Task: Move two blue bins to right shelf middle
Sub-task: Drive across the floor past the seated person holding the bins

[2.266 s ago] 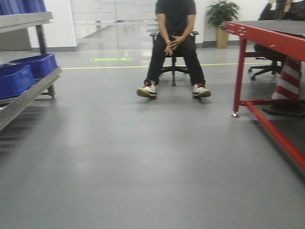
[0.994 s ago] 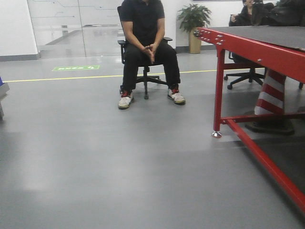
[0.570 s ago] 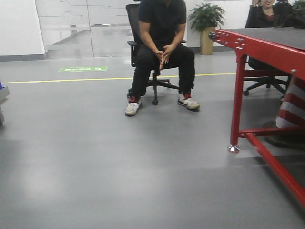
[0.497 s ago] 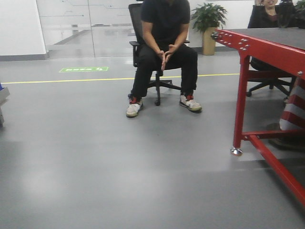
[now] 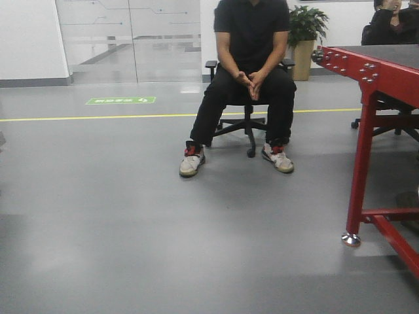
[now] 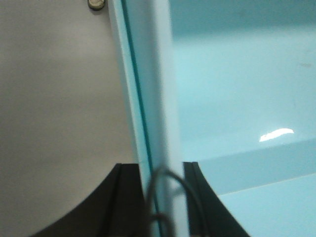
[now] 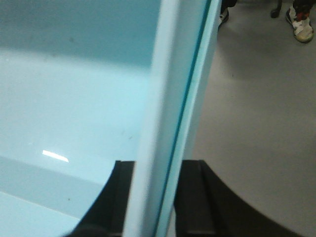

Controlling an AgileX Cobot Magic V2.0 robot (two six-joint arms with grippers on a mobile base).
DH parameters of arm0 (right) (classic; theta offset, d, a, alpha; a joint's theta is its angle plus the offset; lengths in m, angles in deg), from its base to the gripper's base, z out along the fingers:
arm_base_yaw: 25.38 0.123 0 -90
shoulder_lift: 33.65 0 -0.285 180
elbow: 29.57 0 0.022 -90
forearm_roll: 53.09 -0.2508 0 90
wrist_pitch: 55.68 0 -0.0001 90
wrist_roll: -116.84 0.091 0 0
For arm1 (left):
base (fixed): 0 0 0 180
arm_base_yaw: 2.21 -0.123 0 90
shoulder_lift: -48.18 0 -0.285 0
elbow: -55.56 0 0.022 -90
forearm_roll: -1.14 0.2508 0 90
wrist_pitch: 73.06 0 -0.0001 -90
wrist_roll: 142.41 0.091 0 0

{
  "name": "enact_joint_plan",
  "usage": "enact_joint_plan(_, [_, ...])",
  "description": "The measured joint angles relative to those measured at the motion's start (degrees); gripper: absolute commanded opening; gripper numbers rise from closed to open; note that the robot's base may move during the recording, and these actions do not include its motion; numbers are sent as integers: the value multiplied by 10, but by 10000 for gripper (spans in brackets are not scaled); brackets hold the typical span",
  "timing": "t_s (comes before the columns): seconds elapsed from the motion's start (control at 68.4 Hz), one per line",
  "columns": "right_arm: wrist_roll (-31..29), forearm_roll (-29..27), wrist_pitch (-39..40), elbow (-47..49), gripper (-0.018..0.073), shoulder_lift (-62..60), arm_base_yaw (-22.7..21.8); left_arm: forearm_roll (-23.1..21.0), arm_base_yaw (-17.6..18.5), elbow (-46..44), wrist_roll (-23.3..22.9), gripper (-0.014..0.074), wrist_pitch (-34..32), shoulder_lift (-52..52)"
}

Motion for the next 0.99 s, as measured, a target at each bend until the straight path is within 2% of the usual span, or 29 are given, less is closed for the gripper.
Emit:
enact_joint_plan(0.205, [0,2,3,0,-151,0,0,0,0,0,0,-111,-15,0])
enact_joint_plan(0.994, [5,7,19,0,-151,0,-1,7,0,0,16,-111,-153,0])
